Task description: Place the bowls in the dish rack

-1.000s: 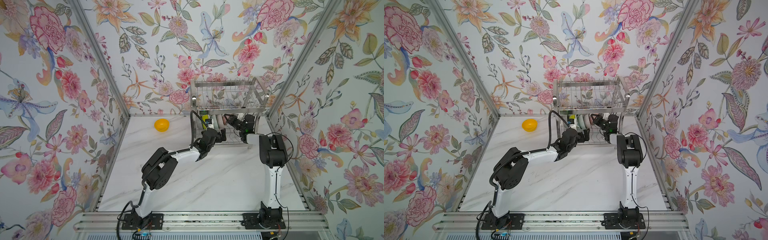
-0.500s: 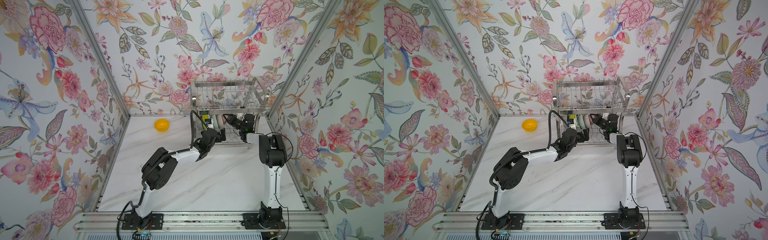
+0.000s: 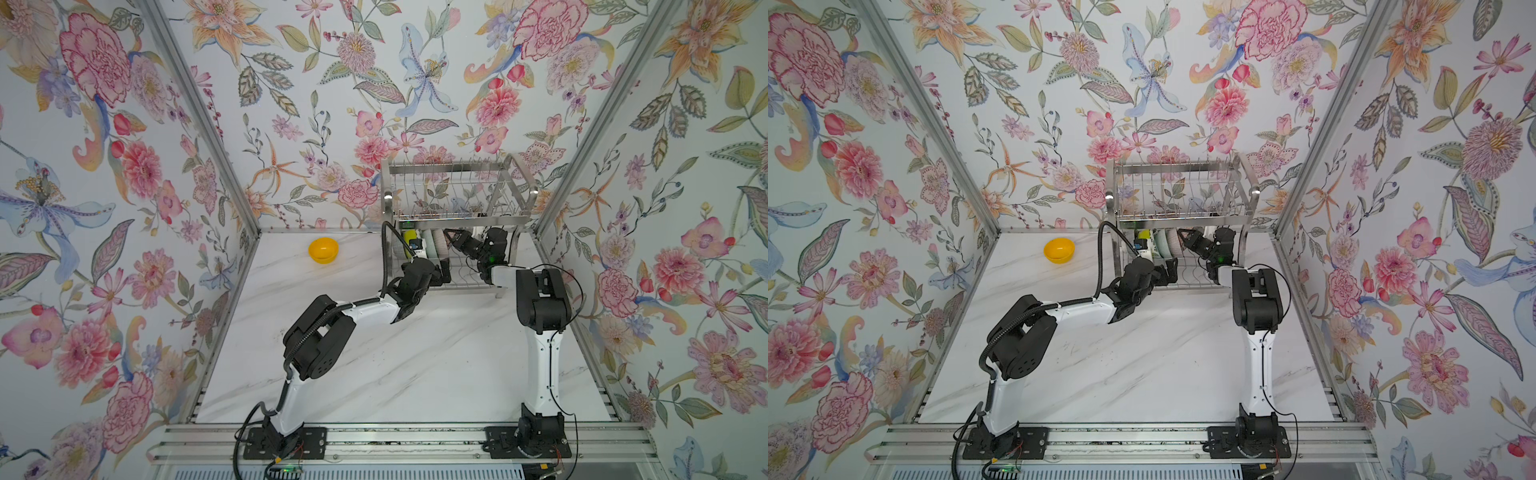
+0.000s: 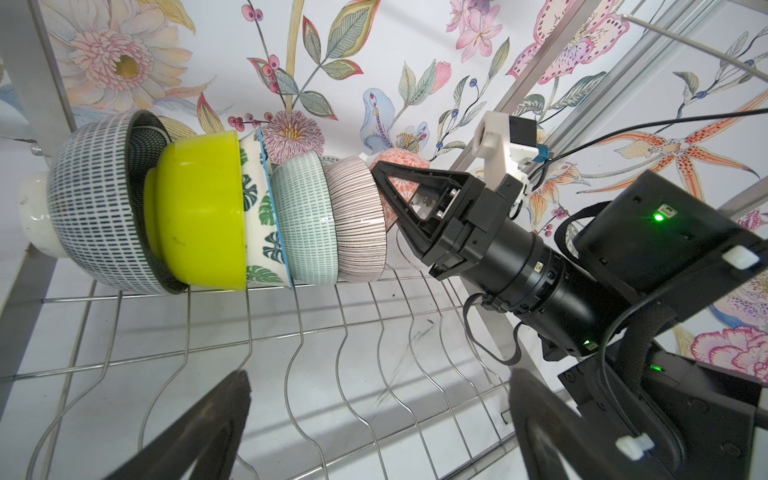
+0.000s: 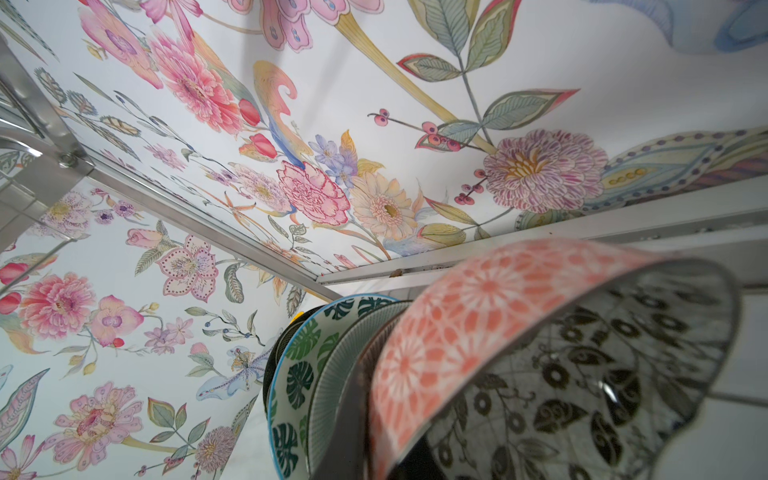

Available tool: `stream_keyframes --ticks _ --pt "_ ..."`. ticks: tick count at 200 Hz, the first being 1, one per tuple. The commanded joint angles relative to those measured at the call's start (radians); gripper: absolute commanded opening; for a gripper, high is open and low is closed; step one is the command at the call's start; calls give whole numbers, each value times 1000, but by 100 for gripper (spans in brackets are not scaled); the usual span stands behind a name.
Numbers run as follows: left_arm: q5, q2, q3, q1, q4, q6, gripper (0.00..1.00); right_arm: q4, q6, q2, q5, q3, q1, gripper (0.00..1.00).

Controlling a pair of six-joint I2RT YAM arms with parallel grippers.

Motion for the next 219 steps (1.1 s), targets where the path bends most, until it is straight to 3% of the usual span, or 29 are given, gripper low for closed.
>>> stream_keyframes --ticks 1,118,219 --pt "-14 -20 -19 9 -5 -5 99 -49 -43 -15 17 11 -2 0" --pt "-10 -24 -20 10 -8 -4 99 -68 -49 -29 27 1 -7 14" --pt "-8 -31 -28 9 -11 -4 99 -78 -51 -48 35 -11 -12 18"
